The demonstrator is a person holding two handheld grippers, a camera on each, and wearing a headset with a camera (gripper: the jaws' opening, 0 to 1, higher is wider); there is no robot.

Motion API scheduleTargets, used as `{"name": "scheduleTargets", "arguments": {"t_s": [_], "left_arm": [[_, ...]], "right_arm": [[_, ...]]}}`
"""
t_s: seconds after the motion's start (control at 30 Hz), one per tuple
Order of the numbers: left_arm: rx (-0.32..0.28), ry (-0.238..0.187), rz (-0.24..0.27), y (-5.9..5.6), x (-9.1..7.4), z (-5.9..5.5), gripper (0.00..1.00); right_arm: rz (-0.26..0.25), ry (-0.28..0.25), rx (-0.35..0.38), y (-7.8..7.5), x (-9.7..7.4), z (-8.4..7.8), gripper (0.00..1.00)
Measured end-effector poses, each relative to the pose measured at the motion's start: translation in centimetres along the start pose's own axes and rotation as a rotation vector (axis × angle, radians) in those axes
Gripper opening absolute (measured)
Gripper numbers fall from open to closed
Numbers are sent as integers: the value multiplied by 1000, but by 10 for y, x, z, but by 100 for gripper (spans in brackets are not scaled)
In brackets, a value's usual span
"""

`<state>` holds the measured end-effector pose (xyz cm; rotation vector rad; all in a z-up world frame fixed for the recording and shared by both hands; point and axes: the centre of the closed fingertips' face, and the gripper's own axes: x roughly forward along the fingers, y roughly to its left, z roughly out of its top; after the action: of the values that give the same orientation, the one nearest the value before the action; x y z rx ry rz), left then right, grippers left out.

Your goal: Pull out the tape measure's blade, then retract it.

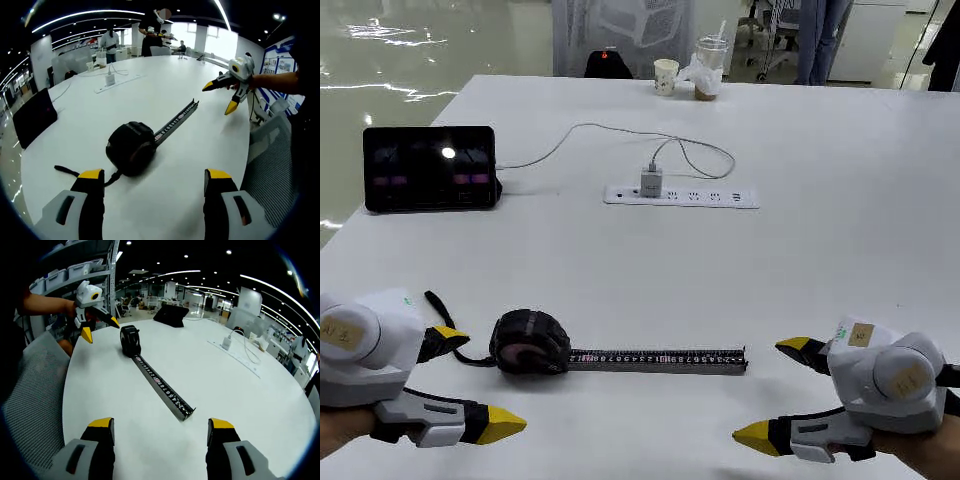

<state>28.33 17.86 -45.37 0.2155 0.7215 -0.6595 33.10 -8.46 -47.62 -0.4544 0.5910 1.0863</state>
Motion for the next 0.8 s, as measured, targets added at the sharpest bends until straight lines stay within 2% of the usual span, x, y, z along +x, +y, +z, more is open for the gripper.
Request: {"name": "scheduleTargets", "arguments": {"t_s": [0.37,0.5,0.8], "left_arm": [[-56,-42,46,-9,-3,-4,82],[-58,-51,67,-10,-4,-7,86],[-112,-96,112,-16,-8,-5,88]], "right_arm": [[-28,-32,48,11,-3,4,81],[-46,-40,64,11,-4,5,83],[-82,-79,109,17,-7,10,88]]}}
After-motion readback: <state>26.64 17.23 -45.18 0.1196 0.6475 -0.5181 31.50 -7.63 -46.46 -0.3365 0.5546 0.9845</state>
